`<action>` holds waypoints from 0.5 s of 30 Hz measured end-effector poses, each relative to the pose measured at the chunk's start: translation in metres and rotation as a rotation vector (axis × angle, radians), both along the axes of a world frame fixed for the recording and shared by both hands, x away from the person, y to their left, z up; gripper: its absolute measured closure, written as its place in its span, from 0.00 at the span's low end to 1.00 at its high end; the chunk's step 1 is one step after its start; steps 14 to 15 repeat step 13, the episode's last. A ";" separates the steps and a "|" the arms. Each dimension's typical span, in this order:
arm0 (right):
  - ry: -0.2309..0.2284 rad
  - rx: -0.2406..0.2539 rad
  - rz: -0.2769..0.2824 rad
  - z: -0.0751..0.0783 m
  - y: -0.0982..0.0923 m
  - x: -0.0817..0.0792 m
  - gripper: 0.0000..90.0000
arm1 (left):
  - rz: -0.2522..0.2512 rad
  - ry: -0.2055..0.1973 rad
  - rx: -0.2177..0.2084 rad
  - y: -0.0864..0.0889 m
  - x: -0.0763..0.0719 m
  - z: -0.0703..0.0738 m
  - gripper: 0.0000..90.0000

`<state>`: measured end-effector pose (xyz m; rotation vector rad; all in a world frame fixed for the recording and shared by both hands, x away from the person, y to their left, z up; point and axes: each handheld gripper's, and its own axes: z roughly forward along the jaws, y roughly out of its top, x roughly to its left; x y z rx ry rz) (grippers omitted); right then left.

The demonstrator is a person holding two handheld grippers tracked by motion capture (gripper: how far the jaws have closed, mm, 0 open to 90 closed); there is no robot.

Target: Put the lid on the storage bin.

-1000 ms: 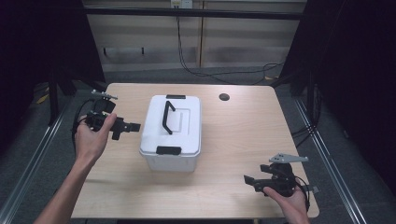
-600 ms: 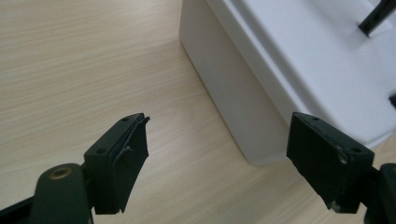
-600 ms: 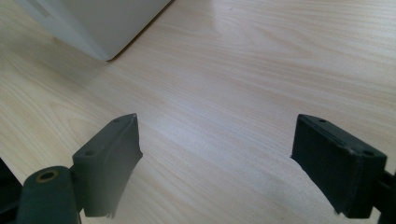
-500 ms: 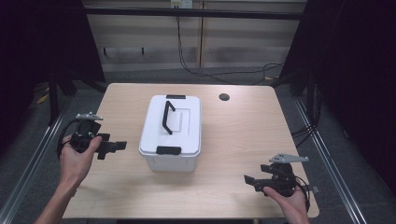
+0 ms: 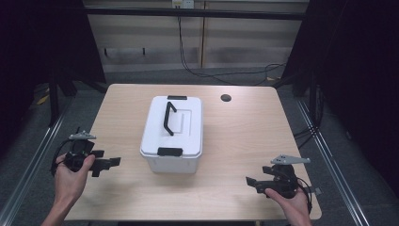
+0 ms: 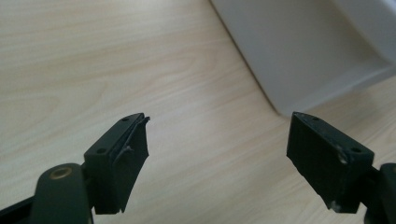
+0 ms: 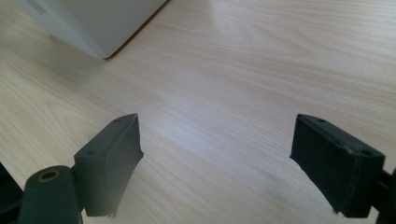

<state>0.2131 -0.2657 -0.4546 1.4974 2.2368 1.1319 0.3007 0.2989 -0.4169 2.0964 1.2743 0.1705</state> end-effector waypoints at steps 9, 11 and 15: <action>-0.017 -0.001 0.012 0.000 0.003 0.000 0.16 | 0.026 0.064 -0.001 0.010 -0.005 -0.029 0.23; -0.026 -0.009 0.018 -0.002 0.003 0.001 0.16 | 0.025 0.061 -0.003 0.012 -0.005 -0.030 0.23; -0.028 -0.010 0.018 -0.004 0.004 0.002 0.15 | 0.025 0.056 -0.012 0.013 -0.006 -0.032 0.23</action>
